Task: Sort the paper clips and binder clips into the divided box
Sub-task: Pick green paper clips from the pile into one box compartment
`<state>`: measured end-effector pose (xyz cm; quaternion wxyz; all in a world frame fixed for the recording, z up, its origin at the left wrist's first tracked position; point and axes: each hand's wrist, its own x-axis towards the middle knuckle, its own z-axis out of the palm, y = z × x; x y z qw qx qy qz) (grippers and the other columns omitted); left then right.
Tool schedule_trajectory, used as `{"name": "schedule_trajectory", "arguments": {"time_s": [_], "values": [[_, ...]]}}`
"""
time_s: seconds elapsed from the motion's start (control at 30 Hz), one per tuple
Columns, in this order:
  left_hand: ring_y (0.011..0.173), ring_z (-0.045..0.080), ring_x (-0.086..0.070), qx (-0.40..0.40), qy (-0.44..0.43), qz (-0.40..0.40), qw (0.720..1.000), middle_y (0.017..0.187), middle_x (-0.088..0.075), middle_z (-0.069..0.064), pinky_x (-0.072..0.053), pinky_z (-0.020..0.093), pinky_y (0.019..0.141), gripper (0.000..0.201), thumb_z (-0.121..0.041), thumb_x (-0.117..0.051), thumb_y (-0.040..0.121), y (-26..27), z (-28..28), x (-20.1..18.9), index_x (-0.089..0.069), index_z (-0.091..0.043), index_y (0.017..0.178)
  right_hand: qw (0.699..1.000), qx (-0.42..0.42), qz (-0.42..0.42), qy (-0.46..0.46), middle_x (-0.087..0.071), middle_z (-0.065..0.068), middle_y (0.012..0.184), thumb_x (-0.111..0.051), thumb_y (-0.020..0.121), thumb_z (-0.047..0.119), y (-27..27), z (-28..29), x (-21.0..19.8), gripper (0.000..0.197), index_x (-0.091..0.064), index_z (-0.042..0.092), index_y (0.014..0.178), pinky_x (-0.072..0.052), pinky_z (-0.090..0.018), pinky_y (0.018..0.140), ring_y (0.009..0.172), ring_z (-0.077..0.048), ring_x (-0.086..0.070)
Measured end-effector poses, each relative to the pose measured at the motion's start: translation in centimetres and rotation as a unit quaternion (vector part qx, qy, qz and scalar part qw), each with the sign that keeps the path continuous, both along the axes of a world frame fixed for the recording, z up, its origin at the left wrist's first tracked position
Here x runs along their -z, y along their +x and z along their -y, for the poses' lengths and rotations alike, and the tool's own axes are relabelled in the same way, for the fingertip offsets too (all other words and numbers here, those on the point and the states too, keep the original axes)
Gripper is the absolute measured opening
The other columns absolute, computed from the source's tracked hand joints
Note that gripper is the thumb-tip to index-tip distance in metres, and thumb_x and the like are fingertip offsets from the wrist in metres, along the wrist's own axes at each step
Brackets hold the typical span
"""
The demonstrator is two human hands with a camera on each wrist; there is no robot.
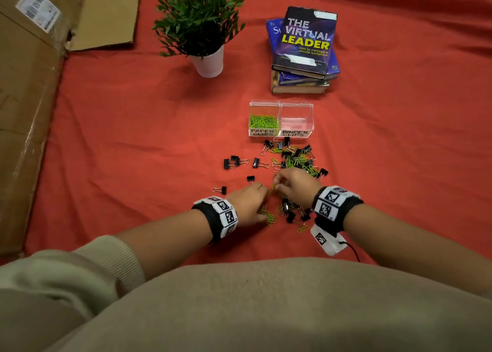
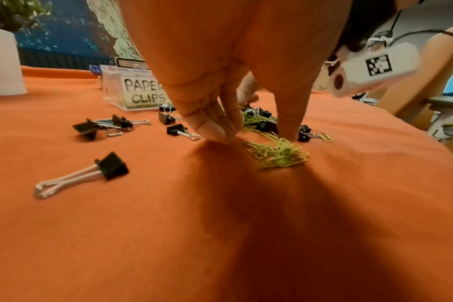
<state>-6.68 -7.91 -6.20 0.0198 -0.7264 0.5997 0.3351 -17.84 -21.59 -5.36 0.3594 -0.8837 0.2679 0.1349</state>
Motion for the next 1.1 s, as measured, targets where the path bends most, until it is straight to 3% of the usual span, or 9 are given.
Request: {"name": "schedule_trajectory", "arguments": {"time_s": [0.13, 0.27, 0.4, 0.57, 0.63, 0.7, 0.77, 0.93, 1.1], "values": [[0.110, 0.027, -0.050, 0.013, 0.012, -0.003, 1.000, 0.117, -0.046, 0.008, -0.049, 0.041, 0.087, 0.064, -0.046, -0.076, 0.070, -1.0, -0.4, 0.2, -0.046, -0.010, 0.114, 0.995, 0.057, -0.006, 0.081, -0.058, 0.010, 0.081, -0.056, 0.090, 0.010, -0.6, 1.4, -0.6, 0.019, -0.065, 0.017, 0.106, -0.043, -0.013, 0.062, 0.072, -0.006, -0.055], [0.112, 0.031, -0.052, 0.054, 0.005, 0.026, 0.998, 0.121, -0.045, 0.011, -0.047, 0.043, 0.084, 0.049, -0.030, -0.068, 0.083, -1.3, -0.4, -0.2, -0.046, -0.006, 0.119, 0.981, 0.114, -0.009, 0.159, -0.058, 0.007, 0.070, -0.052, 0.092, 0.012, -1.2, 1.9, -0.9, 0.020, -0.068, 0.021, 0.099, -0.042, -0.018, 0.047, 0.061, -0.013, -0.051], [0.109, 0.033, -0.054, 0.077, 0.008, 0.055, 0.995, 0.119, -0.048, 0.013, -0.048, 0.043, 0.078, 0.037, -0.025, -0.060, 0.089, -1.2, -0.4, -0.5, -0.048, -0.005, 0.118, 0.925, 0.210, -0.003, 0.317, -0.060, -0.010, 0.073, -0.039, 0.088, 0.002, -1.3, 1.3, -1.3, 0.030, -0.065, 0.010, 0.077, -0.052, -0.034, 0.067, 0.066, -0.022, -0.058], [0.101, 0.036, -0.059, 0.101, 0.004, 0.104, 0.989, 0.114, -0.050, 0.016, -0.048, 0.045, 0.071, 0.022, -0.013, -0.040, 0.096, -1.4, -0.9, -0.5, -0.050, -0.003, 0.113, 0.858, 0.275, -0.009, 0.435, -0.055, -0.015, 0.068, -0.035, 0.084, 0.000, -0.6, -0.5, -1.8, 0.024, -0.057, 0.001, 0.073, -0.050, -0.030, 0.054, 0.058, -0.024, -0.055], [0.102, 0.036, -0.059, 0.101, 0.003, 0.114, 0.988, 0.115, -0.052, 0.016, -0.048, 0.045, 0.072, 0.023, -0.011, -0.039, 0.096, -1.5, -0.9, -0.5, -0.049, -0.002, 0.114, 0.885, 0.253, -0.025, 0.390, -0.055, -0.011, 0.065, -0.046, 0.085, 0.006, -0.2, -1.2, -1.6, 0.019, -0.058, 0.003, 0.071, -0.048, -0.029, 0.054, 0.056, -0.022, -0.054], [0.104, 0.036, -0.059, 0.080, 0.005, 0.105, 0.991, 0.116, -0.053, 0.016, -0.048, 0.046, 0.076, 0.024, -0.010, -0.039, 0.095, -1.3, -0.9, -0.4, -0.048, -0.003, 0.116, 0.956, 0.152, -0.047, 0.245, -0.057, -0.004, 0.065, -0.053, 0.086, 0.012, -0.1, -1.9, -1.2, 0.014, -0.061, 0.006, 0.076, -0.047, -0.026, 0.056, 0.057, -0.018, -0.055], [0.108, 0.036, -0.058, 0.047, 0.010, 0.081, 0.996, 0.119, -0.054, 0.016, -0.047, 0.045, 0.080, 0.027, -0.011, -0.042, 0.093, -1.1, -0.9, -0.3, -0.047, -0.005, 0.119, 0.994, 0.029, -0.055, 0.086, -0.057, 0.000, 0.074, -0.061, 0.084, 0.018, 0.0, -2.6, -0.9, 0.011, -0.062, 0.008, 0.089, -0.043, -0.024, 0.059, 0.068, -0.017, -0.055], [0.106, 0.037, -0.058, -0.038, -0.014, 0.023, 0.999, 0.116, -0.058, 0.017, -0.045, 0.044, 0.082, 0.025, -0.008, -0.046, 0.087, -0.1, -1.2, 0.3, -0.046, -0.006, 0.112, 0.987, -0.134, -0.049, -0.073, -0.053, -0.015, 0.112, -0.062, 0.084, 0.023, 0.5, -3.9, 0.7, 0.034, -0.052, 0.002, 0.109, -0.040, -0.034, 0.089, 0.106, -0.029, -0.051], [0.111, 0.031, -0.056, -0.126, -0.050, -0.035, 0.990, 0.121, -0.059, 0.013, -0.045, 0.036, 0.093, 0.029, -0.011, -0.046, 0.090, 1.7, -1.3, 0.9, -0.054, -0.010, 0.118, 0.981, -0.149, -0.061, -0.106, -0.047, -0.015, 0.117, -0.053, 0.090, 0.015, 0.3, -4.8, 1.8, 0.029, -0.051, -0.001, 0.114, -0.038, -0.034, 0.093, 0.113, -0.030, -0.047]]}}
